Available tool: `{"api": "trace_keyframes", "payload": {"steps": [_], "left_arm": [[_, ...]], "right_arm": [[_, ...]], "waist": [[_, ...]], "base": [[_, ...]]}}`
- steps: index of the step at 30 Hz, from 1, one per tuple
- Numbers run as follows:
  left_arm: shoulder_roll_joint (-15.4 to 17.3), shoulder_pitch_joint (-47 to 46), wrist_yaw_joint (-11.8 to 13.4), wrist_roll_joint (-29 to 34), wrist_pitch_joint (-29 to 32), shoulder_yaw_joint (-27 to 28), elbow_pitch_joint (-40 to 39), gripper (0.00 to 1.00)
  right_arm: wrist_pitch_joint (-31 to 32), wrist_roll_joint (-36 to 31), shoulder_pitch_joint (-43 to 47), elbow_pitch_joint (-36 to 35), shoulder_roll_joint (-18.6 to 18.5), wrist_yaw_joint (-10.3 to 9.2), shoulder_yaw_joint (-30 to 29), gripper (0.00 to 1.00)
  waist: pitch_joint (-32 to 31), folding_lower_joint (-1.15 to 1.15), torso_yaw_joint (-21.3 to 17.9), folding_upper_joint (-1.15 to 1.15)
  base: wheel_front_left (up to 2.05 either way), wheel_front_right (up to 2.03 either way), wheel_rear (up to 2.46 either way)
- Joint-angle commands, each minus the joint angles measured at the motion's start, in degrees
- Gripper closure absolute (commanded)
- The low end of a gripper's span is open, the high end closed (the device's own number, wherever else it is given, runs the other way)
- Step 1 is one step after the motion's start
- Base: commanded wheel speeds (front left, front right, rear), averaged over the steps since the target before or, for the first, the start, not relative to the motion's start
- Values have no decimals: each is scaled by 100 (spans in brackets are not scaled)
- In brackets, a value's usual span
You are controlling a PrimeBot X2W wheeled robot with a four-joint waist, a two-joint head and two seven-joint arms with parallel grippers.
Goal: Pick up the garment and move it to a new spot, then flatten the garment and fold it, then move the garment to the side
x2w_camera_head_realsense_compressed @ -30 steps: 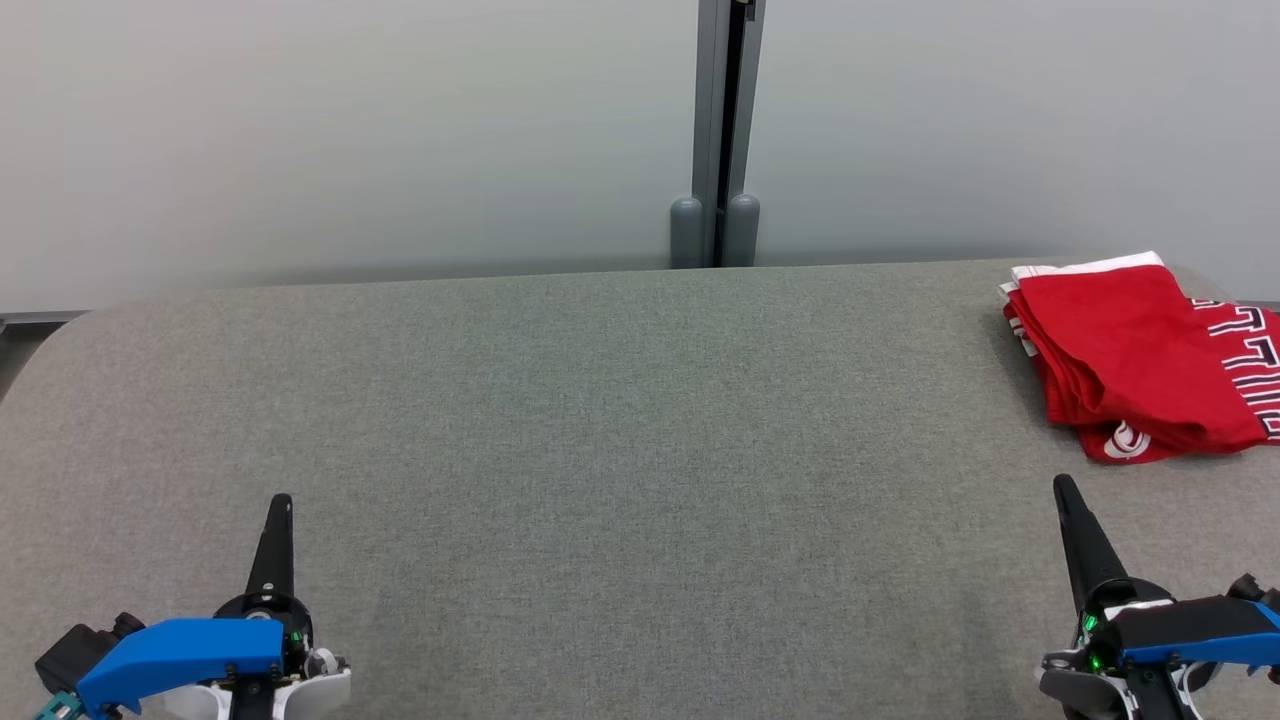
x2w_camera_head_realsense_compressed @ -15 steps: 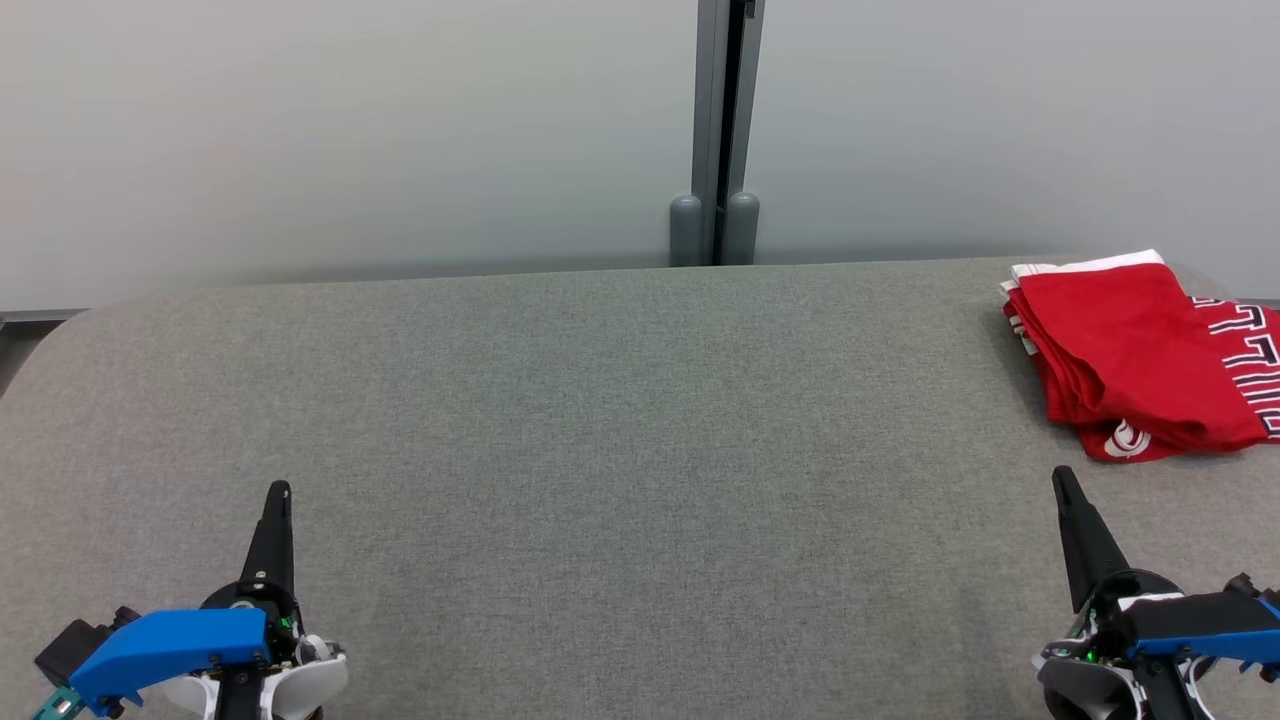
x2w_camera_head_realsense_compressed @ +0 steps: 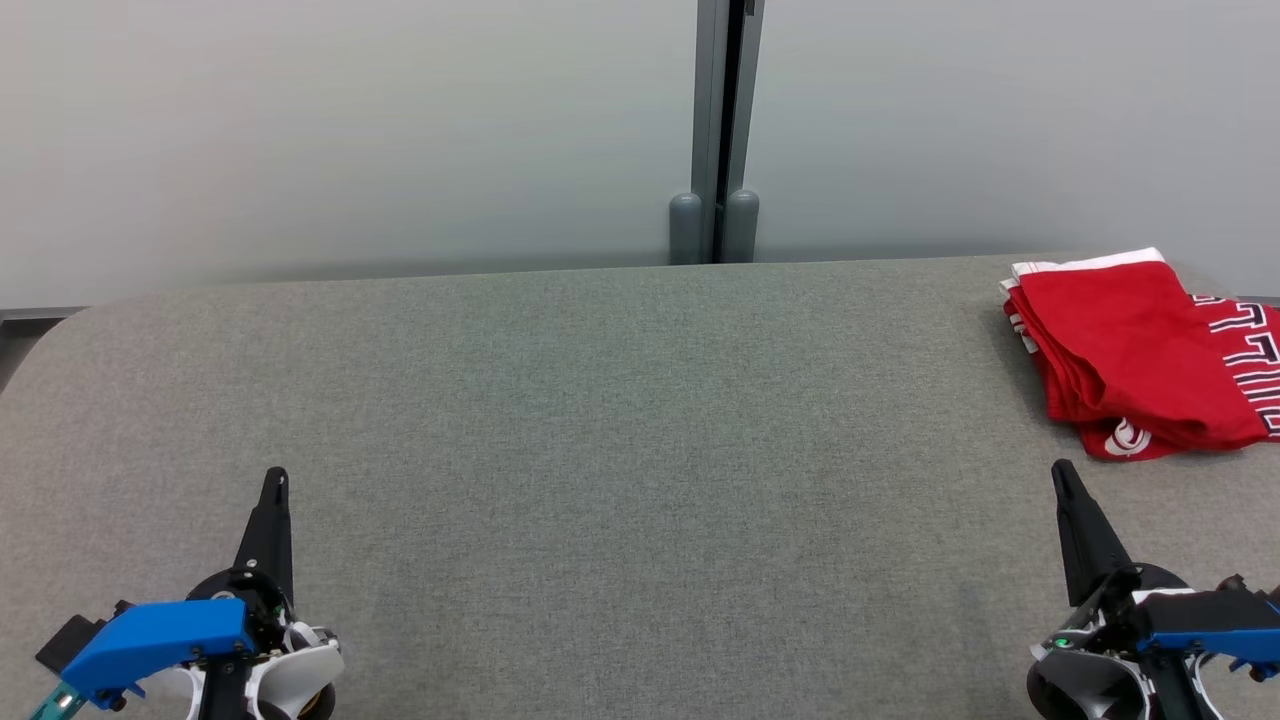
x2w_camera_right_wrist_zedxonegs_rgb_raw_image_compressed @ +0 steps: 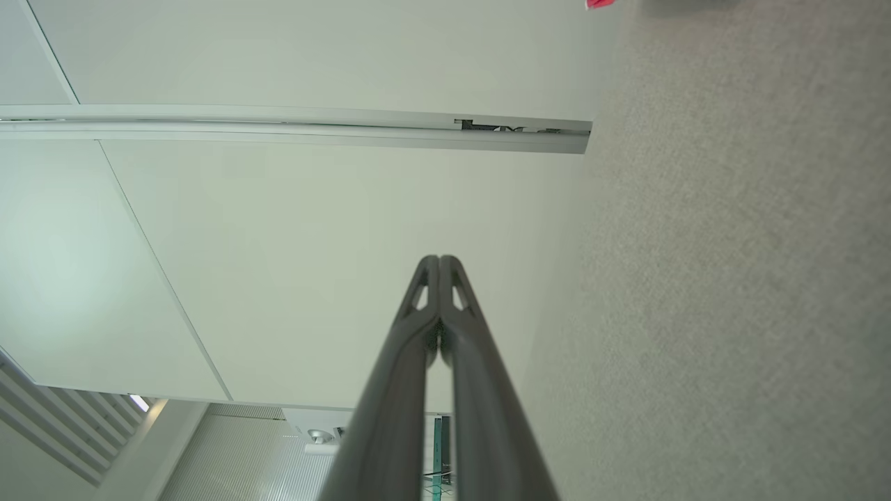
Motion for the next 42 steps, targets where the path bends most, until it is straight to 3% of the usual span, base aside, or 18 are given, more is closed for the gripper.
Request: {"api": "trace_keyframes", "payload": {"steps": [1,42], "left_arm": [[-15,-81,-52,-88,25,18,-33,100],[-16,-78,-52,-123,42,21,-33,100]], "right_arm": [[19,101,-83,15,-45,2,2,100],[27,141,-81,16,-44,2,2,100]], "waist": [[1,0,0,0],[3,0,0,0]], "base": [[0,0,0],[0,0,0]]}}
